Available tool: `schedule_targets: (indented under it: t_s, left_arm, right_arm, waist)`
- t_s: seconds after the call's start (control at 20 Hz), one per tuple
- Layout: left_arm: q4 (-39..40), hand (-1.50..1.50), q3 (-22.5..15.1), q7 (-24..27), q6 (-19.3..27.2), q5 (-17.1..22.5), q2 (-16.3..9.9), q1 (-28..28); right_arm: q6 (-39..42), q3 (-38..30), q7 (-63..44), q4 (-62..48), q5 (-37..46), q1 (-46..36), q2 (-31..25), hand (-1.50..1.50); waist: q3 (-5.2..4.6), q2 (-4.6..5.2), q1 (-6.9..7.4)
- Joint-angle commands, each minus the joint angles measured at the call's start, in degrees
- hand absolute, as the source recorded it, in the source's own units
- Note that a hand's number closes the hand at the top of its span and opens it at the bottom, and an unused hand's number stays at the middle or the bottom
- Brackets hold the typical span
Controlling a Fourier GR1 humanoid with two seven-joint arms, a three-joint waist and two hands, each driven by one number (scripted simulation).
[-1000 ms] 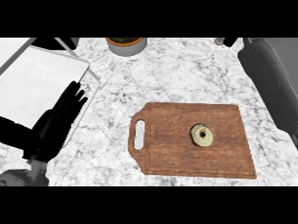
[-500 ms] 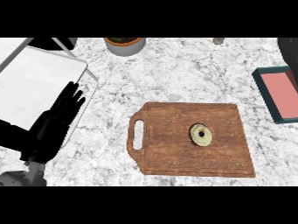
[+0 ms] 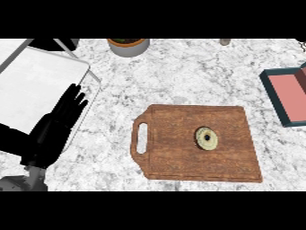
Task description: Pick the lemon from the cutting board and place it in the cardboard box
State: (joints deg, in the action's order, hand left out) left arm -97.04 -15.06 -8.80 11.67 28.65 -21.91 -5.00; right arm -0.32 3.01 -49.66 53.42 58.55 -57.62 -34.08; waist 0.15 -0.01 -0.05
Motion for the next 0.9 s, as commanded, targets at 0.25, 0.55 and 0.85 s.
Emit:
schedule_targets:
  t_s: [0.25,0.55,0.85]
  left_arm:
    - [5.64,0.00,8.62,0.08,-1.10,0.02,-7.31,0.77]
    - [2.48,0.00,6.00,-0.53,2.45,-1.88,-5.43,1.03]
    - [0.47,0.00,6.10,-1.03,1.09,-0.89,-7.51,3.88]
  right_arm:
    - [-7.35,-4.81,8.84,-5.48,-3.08,5.93,-1.73,1.50]
    - [-7.86,-9.80,14.31,-12.61,-9.03,10.05,-0.44,1.50]
    - [-7.92,-12.81,14.41,-16.27,-11.46,12.20,0.26,-1.50]
  waist:
    - [-0.12,0.48,1.15]
    - [-0.02,0.47,1.81]
    - [-0.07,0.14,2.13]
